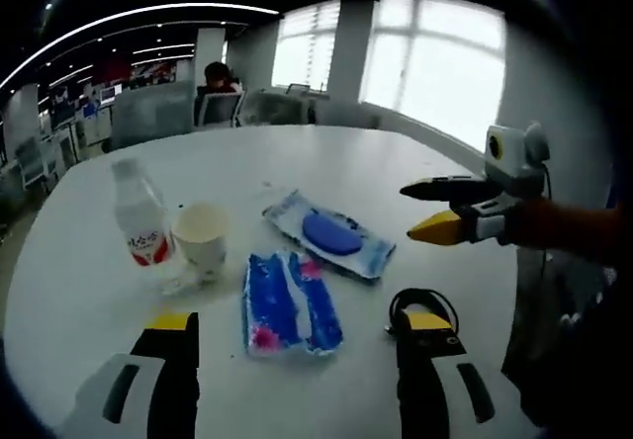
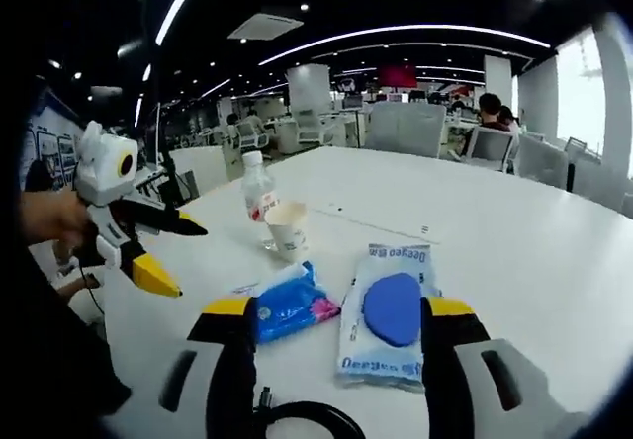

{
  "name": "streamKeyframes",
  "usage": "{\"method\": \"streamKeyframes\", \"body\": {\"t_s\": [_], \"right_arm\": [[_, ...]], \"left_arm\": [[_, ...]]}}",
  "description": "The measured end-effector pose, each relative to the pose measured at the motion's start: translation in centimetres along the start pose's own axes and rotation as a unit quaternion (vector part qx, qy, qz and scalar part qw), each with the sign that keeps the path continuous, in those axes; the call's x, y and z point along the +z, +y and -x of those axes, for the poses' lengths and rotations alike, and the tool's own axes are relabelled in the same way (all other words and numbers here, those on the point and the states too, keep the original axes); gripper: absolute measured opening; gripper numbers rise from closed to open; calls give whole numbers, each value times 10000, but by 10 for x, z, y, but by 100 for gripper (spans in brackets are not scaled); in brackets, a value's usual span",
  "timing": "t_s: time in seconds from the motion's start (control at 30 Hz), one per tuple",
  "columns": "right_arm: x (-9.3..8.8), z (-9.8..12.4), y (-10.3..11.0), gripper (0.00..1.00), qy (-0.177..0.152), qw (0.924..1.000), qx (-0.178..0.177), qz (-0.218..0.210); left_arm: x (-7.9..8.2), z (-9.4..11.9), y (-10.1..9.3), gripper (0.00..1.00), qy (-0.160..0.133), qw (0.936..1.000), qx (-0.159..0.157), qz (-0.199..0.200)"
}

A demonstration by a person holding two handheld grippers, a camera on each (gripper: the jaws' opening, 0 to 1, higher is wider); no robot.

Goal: Arrange the tabletop items into an orderly group along one side of the table until the central work area is clear of visible clutter.

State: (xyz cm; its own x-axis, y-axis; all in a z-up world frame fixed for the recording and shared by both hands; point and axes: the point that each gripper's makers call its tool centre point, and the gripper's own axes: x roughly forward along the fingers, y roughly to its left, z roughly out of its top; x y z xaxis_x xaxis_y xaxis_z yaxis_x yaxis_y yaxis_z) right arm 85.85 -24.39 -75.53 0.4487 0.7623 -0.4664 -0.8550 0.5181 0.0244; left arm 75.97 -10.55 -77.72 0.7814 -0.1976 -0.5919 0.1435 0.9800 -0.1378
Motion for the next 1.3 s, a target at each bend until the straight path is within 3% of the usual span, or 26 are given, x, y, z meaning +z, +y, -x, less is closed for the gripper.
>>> {"method": "streamKeyframes", "body": {"t_s": [0.13,0.27,0.33,0.5,0.6,0.77,0.87,0.97,1.1,1.3], "right_arm": [[2,-13,1,55,118,9990,252,354],[0,-33,10,49,330,9926,744,898],[-1,-38,11,48,385,9901,849,1045],[-2,-61,14,44,505,9779,1231,1614],[-4,-75,16,41,588,9698,1387,1916],[-8,-98,19,30,622,9636,1507,2119],[-11,-109,17,24,656,9640,1462,2120],[-12,-114,17,21,651,9669,1442,2000],[-20,-120,23,17,783,9630,1594,2025],[-31,-129,27,15,990,9610,1673,1968]], "left_arm": [[-17,1,0,77,157,9994,251,182],[-32,0,-5,73,226,9959,486,727],[-34,-1,-7,71,181,9958,587,686],[-40,-5,-13,64,12,9889,769,1270],[-41,-8,-17,60,-73,9864,896,1379],[-50,-21,-21,50,-53,9812,886,1714],[-52,-28,-24,48,-26,9798,890,1789],[-51,-32,-24,47,-37,9796,890,1800],[-54,-41,-30,43,178,9772,792,1961],[-57,-49,-25,41,255,9761,806,2003]]}}
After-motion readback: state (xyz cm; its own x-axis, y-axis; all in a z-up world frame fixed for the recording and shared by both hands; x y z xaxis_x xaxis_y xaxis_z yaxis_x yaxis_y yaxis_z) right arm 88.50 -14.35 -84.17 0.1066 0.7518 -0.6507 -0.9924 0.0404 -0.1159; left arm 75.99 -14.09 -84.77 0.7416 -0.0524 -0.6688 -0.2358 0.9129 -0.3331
